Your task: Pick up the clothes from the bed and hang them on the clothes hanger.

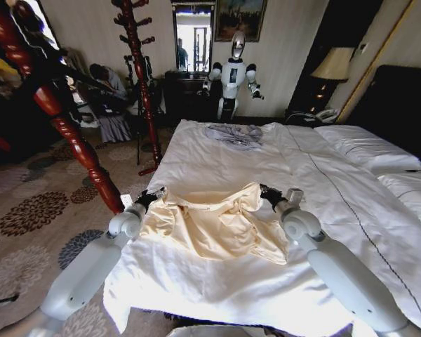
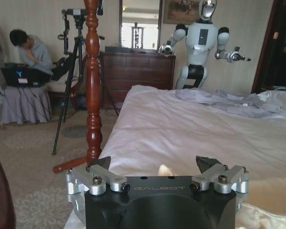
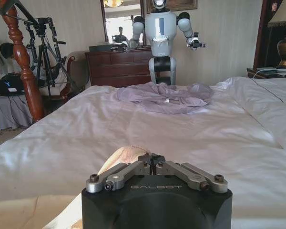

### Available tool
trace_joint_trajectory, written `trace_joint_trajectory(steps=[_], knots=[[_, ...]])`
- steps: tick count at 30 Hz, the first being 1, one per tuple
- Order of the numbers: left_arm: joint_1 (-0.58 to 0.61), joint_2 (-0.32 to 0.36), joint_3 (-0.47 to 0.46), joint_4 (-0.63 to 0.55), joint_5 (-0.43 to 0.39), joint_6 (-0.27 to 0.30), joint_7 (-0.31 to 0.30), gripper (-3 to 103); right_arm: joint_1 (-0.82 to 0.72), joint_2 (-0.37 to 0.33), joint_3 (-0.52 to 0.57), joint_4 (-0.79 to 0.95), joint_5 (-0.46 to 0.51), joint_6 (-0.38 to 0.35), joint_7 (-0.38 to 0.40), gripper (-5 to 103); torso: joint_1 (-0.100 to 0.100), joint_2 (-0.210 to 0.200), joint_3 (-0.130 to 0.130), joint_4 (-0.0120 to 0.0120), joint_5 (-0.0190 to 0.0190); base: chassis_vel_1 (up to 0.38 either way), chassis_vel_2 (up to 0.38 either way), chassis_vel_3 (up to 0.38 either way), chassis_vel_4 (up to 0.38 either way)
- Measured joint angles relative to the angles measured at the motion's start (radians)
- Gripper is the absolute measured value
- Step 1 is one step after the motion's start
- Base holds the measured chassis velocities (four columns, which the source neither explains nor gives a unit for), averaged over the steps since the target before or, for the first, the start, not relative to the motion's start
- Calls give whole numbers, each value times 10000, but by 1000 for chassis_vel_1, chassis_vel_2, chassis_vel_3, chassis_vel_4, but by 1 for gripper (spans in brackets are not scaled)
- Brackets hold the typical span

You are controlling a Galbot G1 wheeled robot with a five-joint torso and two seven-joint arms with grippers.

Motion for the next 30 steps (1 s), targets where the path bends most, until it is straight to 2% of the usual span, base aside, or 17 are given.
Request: trace_joint_trajectory(steps=[2,3,8,14,17,20,25,27,28,30], knots=[[735,286,-591,-762,313,-159,40,100,-131,-7,56,73,-93,16,-7,0,0,0,0,-5,2,0,0,0,0],[735,286,-591,-762,313,-159,40,100,-131,-7,56,73,-93,16,-7,0,0,0,0,-5,2,0,0,0,0],[2243,806,-2116,-2509,328,-335,50,100,-203,28,68,112,-181,43,-10,0,-1,1,-1,-1,4,0,0,0,0],[3387,804,-3019,-3676,294,-417,-4,100,-182,28,28,217,-211,43,34,0,-1,1,0,0,4,0,0,0,0],[3508,807,-3089,-3931,301,-423,-20,100,-195,-33,28,296,-208,43,48,0,-2,1,0,1,1,0,0,0,0],[3170,895,-2947,-4003,21,-362,-101,100,-205,-52,29,366,-200,43,86,0,-2,1,-1,-1,3,0,0,0,0],[1345,1180,-2118,-3376,-638,-215,-327,100,-296,116,87,565,-198,21,201,0,2,0,2,-6,2,0,0,0,0],[1078,1240,-1996,-3277,-735,-186,-386,100,-286,143,64,574,-199,19,202,0,2,0,2,-5,3,0,0,0,0],[593,1344,-1770,-3138,-938,-128,-511,100,-289,152,53,601,-200,15,205,0,1,0,2,2,4,0,0,0,0],[-517,1551,-1165,-2991,-1678,53,-817,100,-369,116,99,700,-203,13,210,0,0,1,2,1,1,0,0,0,0]])
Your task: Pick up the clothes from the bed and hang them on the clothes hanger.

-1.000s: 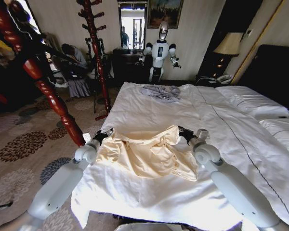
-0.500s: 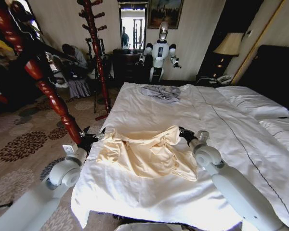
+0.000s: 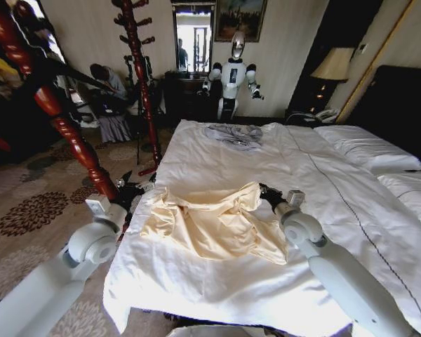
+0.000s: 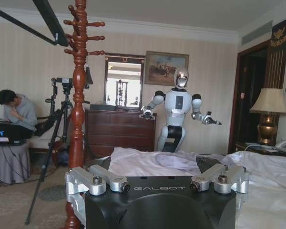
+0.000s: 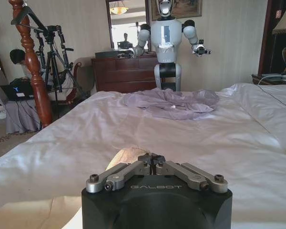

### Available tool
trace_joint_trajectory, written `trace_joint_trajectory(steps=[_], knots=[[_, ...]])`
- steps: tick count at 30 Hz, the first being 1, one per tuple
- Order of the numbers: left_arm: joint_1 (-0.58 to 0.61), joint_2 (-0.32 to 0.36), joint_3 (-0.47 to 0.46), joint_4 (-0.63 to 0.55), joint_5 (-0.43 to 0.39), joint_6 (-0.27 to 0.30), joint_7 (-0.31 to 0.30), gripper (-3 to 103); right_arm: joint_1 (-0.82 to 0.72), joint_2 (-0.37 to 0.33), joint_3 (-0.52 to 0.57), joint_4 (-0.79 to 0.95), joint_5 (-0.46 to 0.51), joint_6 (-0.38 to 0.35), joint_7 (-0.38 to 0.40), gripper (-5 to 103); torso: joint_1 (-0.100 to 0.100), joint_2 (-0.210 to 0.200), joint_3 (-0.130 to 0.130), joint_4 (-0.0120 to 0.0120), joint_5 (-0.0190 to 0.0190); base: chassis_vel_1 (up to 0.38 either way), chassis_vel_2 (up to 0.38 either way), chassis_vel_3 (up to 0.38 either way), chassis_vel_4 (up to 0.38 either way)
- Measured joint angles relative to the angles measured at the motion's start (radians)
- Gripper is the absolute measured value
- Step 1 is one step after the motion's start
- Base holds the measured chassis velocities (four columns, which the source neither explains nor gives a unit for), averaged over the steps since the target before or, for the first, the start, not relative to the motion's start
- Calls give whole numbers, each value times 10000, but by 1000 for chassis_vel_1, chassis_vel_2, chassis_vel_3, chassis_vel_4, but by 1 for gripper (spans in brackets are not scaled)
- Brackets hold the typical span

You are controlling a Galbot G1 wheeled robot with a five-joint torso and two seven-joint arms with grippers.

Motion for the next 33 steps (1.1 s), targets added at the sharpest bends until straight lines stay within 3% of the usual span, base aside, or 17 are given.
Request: trace_joint_trajectory(steps=[6,9,10,12,15,20,21,24,33], knots=[[-2760,320,1467,330,-1722,259,-381,100,-85,-81,173,162,34,-10,26,0,1,-1,0,-7,5,0,0,0,0],[-4943,311,2516,584,-2746,468,-978,100,-81,-91,256,228,73,-24,65,0,1,-1,0,-6,4,0,0,0,0],[-4943,311,2516,584,-2746,468,-978,100,-81,-91,256,228,73,-24,65,0,1,-1,0,-6,4,0,0,0,0],[-5971,319,2871,606,-3247,732,-1647,100,-124,-121,354,279,88,-33,78,0,2,-1,0,-6,4,0,0,0,0],[-6333,416,2886,522,-3569,1002,-2032,100,-184,-156,448,315,98,-35,78,0,2,-1,0,-7,6,0,0,0,0],[-6911,1084,2184,-121,-5209,2538,-3115,100,-289,-210,651,316,102,-39,65,0,0,-1,-2,2,0,0,0,0,0],[-6911,1084,2184,-121,-5209,2538,-3115,100,-289,-210,651,316,102,-39,65,0,0,-1,-2,2,0,0,0,0,0],[-7840,1679,1886,-478,-6478,3363,-3924,100,-339,-206,666,295,90,-39,63,0,0,-1,-1,-3,2,0,0,0,0],[-8843,2904,1328,-535,-7709,4132,-4470,100,-587,-263,1006,358,57,-34,35,0,-1,0,-2,-5,1,0,0,0,0]])
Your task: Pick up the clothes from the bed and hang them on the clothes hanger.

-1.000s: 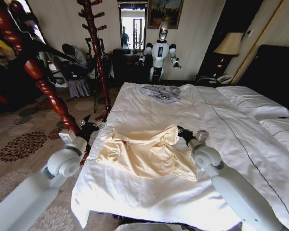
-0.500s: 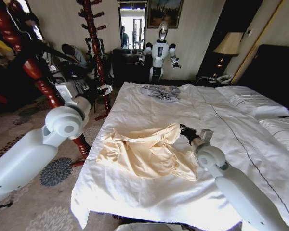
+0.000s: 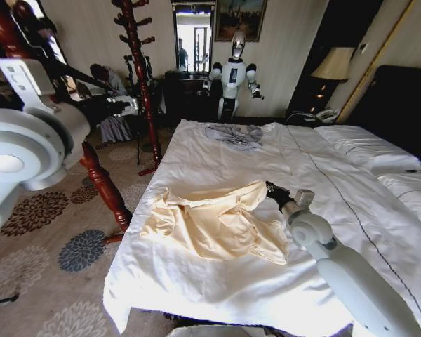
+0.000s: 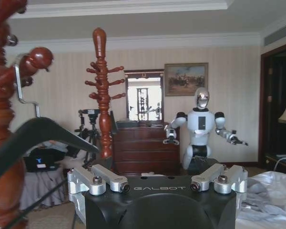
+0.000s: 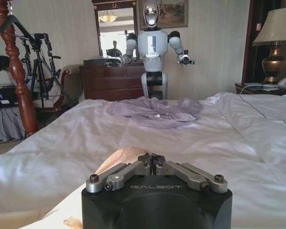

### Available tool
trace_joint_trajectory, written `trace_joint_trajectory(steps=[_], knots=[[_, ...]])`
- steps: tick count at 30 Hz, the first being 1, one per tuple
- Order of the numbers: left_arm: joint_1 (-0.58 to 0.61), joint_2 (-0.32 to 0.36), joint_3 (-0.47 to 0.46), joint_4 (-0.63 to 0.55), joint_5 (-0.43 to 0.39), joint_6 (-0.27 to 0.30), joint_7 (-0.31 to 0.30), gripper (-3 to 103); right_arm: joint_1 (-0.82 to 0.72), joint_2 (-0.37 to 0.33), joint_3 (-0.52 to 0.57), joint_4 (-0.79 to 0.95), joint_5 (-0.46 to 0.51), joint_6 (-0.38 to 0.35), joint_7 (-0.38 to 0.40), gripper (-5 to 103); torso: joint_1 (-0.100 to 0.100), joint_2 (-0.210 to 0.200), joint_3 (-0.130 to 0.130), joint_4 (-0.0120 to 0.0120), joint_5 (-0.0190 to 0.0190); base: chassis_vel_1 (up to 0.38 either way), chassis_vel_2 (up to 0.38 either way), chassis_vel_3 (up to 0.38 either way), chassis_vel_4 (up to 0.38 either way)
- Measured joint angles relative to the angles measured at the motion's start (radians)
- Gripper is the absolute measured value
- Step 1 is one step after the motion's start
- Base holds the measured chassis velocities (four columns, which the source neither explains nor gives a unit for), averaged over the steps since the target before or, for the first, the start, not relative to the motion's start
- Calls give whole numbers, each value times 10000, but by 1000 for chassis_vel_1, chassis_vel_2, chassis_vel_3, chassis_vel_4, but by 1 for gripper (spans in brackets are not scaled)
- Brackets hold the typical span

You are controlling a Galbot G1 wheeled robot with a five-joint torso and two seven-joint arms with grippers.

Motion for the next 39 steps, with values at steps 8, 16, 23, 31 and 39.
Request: trace_joint_trajectory(steps=[8,16,23,31,39], knots=[[1528,1680,-2621,500,-635,547,540,98,-139,-44,163,57,-12,14,-6,0,-1,0,0,4,-1,0,0,0,0],[4265,2232,-5539,1457,-1393,961,1367,96,-443,-85,406,112,-75,16,-2,0,0,0,0,-7,-4,0,0,0,0],[4068,2006,-5389,2059,-1445,969,1559,94,-706,-81,572,56,-518,137,-191,0,0,0,1,0,2,0,0,0,0],[3170,2161,-4976,2792,-1763,959,1103,89,-914,-186,675,52,-900,208,-339,0,-1,0,1,4,4,0,0,0,0],[3486,1903,-4545,3005,-2457,944,1008,86,-753,-100,621,132,-827,218,-303,0,0,-1,2,2,0,0,0,0,0]])
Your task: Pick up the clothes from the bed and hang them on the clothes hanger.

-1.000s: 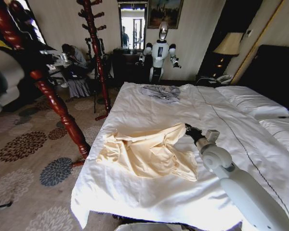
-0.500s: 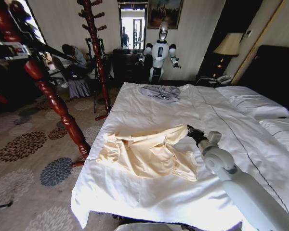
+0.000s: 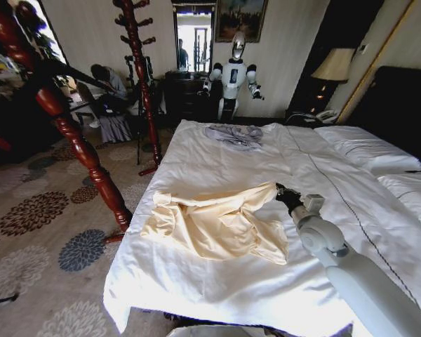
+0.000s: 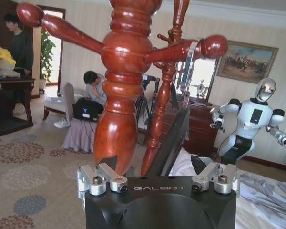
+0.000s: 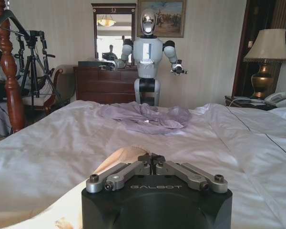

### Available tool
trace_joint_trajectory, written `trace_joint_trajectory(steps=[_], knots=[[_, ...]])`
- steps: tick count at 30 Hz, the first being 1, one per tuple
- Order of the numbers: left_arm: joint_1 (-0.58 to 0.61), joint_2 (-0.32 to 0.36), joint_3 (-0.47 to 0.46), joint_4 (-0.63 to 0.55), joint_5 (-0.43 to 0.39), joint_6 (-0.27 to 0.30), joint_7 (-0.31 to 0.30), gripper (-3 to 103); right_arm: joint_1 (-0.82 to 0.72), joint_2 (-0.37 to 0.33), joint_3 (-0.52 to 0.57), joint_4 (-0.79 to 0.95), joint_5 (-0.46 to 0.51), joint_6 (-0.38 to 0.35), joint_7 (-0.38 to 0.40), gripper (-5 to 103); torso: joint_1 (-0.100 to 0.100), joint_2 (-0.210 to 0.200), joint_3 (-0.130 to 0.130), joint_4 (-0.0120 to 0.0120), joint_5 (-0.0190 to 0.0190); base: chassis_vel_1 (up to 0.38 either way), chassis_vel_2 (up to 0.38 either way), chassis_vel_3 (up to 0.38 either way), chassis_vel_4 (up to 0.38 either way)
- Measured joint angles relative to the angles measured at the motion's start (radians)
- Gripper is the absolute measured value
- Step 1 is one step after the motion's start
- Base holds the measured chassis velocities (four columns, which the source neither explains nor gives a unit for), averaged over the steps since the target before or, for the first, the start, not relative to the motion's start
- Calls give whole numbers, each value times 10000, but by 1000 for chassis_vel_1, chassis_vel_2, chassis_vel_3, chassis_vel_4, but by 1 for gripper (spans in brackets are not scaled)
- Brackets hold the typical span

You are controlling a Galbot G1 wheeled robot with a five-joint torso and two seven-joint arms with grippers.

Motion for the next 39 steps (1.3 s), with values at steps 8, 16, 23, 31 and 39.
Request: trace_joint_trajectory(steps=[8,16,23,31,39], knots=[[-1000,-740,1256,225,82,-12,-341,85,-181,-115,181,133,110,17,-64,0,2,0,0,-1,4,0,0,0,0],[-846,-850,1245,250,175,-17,-368,58,-108,-151,112,137,131,17,-81,0,1,0,0,-3,3,0,0,0,0],[-618,-862,1099,122,657,-22,-138,32,-71,-97,28,269,422,-44,94,0,1,0,0,0,2,0,0,0,0],[-577,-845,1106,-18,1292,-55,331,18,-179,-101,78,225,393,-44,94,0,2,0,0,0,0,0,0,0,0],[-569,-726,1058,-208,1481,-198,603,18,-206,-51,65,171,305,-32,79,0,1,0,0,0,1,0,0,0,0]])
